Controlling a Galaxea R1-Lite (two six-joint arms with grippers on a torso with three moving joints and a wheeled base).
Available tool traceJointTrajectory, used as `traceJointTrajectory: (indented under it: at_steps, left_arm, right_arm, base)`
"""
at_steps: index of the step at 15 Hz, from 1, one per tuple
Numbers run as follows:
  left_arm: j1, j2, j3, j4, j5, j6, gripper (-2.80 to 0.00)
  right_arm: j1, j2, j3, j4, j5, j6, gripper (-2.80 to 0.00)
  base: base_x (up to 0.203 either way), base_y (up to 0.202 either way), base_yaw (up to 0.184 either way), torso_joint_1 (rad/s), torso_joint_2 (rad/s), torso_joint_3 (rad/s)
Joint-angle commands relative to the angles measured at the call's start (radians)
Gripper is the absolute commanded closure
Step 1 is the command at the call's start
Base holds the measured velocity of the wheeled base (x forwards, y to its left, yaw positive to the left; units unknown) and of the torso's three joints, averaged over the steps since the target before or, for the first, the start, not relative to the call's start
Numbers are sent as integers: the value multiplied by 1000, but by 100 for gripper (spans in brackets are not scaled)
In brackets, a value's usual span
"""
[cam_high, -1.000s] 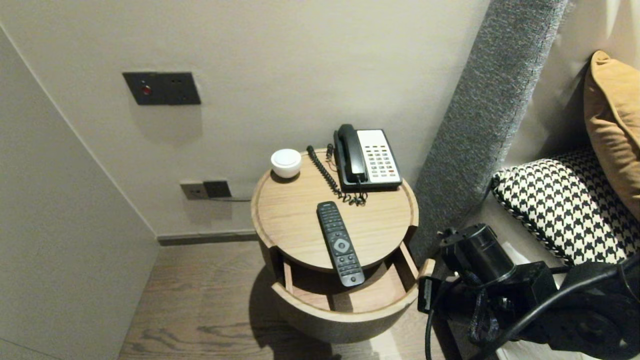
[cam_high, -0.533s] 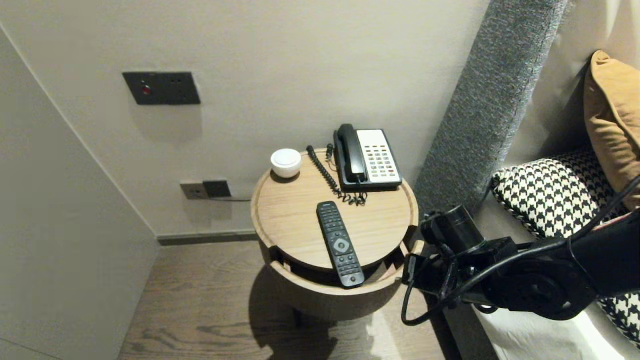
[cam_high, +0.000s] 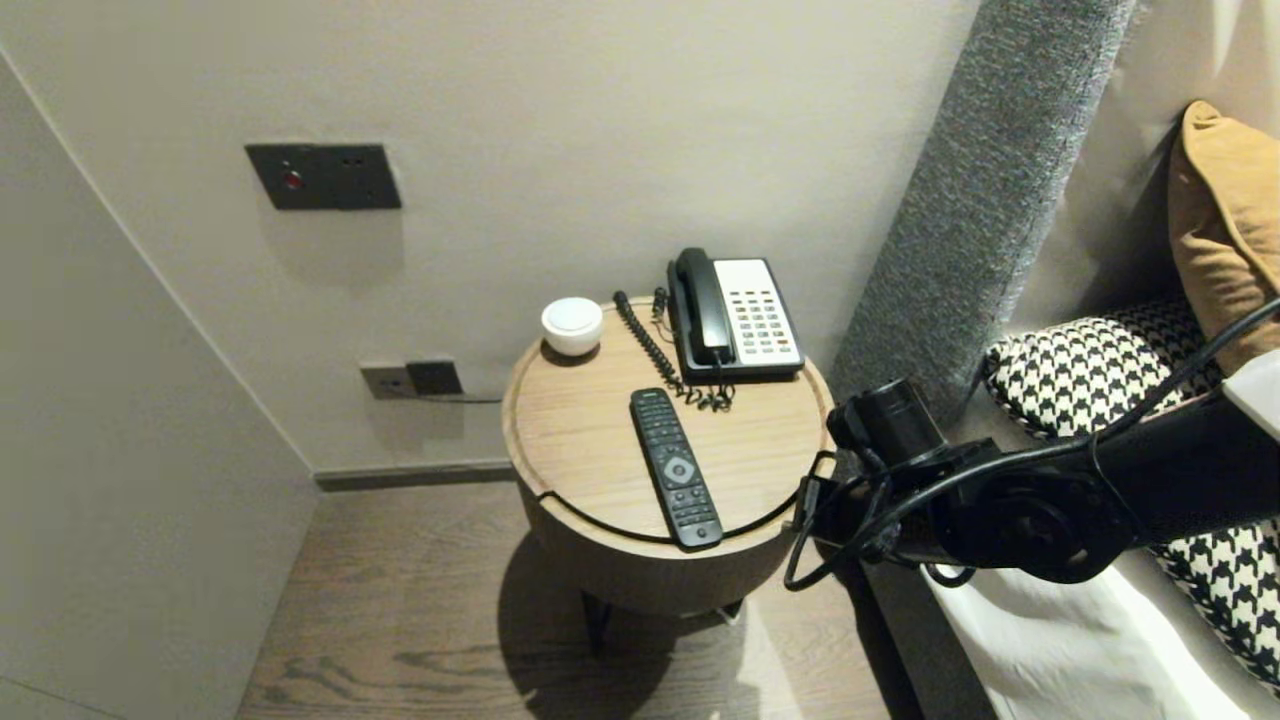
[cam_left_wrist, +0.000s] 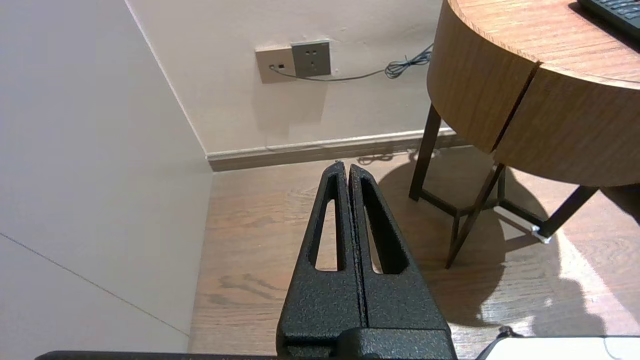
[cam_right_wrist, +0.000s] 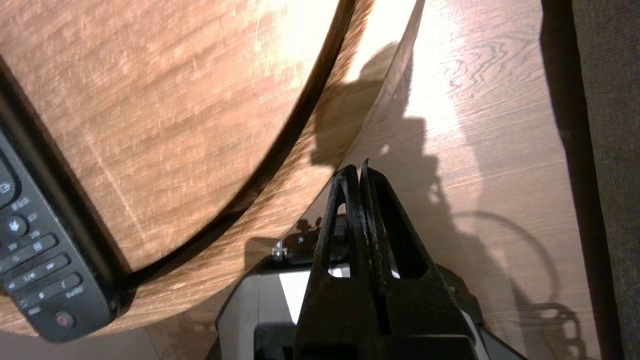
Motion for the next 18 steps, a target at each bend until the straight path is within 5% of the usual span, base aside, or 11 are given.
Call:
traceJointTrajectory:
  at_steps: [1, 13, 18]
  left_arm:
    - [0, 0, 0, 0, 0, 1, 0]
    - [0, 0, 0, 0, 0, 1, 0]
    - [0, 0, 0, 0, 0, 1, 0]
  right_arm:
    - [-2, 11, -12, -1, -1, -1, 0]
    - [-8, -148, 90, 31, -2, -14, 0]
    - [-174, -402, 240, 50, -1, -156, 0]
  base:
    - [0, 0, 0, 0, 0, 0]
    - [0, 0, 0, 0, 0, 0]
    - [0, 0, 0, 0, 0, 0]
